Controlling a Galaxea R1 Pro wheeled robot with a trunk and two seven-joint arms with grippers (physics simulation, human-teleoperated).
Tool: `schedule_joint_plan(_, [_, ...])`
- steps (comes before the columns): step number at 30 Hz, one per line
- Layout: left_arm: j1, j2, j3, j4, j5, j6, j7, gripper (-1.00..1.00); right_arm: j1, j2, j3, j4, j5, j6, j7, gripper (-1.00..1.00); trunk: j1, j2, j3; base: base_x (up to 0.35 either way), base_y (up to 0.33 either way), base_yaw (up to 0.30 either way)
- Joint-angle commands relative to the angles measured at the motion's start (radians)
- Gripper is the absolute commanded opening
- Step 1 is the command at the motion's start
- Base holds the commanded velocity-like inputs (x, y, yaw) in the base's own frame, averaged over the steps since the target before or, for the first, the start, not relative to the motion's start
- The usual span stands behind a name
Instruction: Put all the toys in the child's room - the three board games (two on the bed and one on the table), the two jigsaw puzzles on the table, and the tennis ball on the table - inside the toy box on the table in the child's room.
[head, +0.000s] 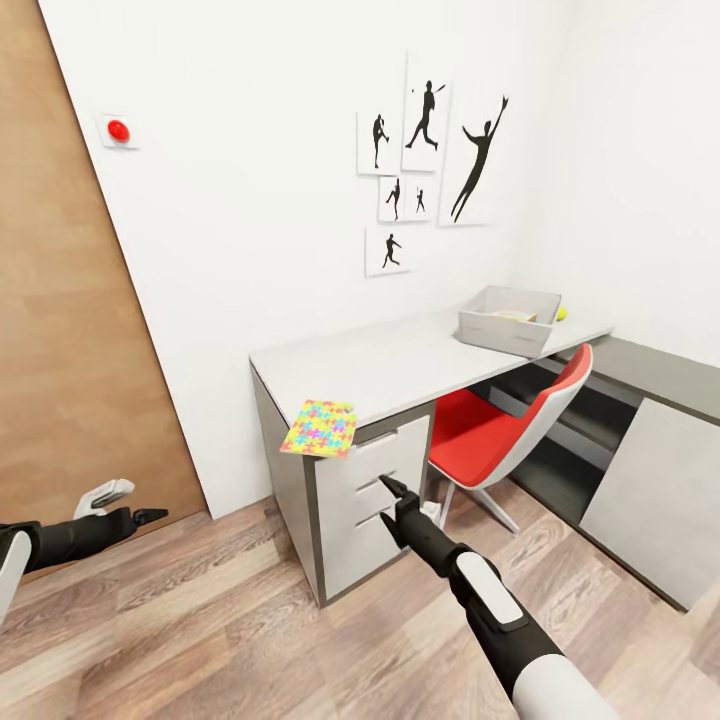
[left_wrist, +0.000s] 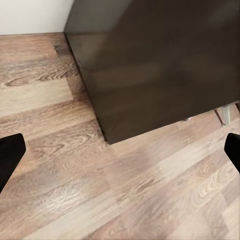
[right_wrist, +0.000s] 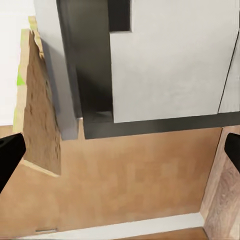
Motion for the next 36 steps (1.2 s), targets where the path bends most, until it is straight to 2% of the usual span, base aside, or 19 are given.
schedule_joint_plan(1, [-0.001,-0.001,0.002,0.000,0.002,0.006,-0.003,1.00,-0.001,0.000,0.000,0.001,-0.005,0.003,0.018,1.00,0.000,0.000,-0.001,0.000,0.000,0.000])
schedule_joint_plan(8, [-0.001,-0.002,0.002,-0.001,0.003,0.008,-0.006,1.00,-0.001,0.001,0.000,0.002,-0.004,0.004,0.041,1.00,0.000,0.000,-0.001,0.001,0.001,0.000])
schedule_joint_plan(18, [-0.001,-0.001,0.005,0.000,0.006,0.009,-0.008,1.00,-0.001,0.003,0.000,0.003,-0.005,0.004,0.038,1.00,0.000,0.000,-0.001,0.116,0.080,0.000])
schedule_joint_plan(36, [-0.001,-0.001,0.005,0.000,0.006,0.010,-0.009,1.00,-0.001,0.007,0.000,0.004,-0.003,0.004,0.036,1.00,0.000,0.000,-0.001,0.008,0.073,0.000])
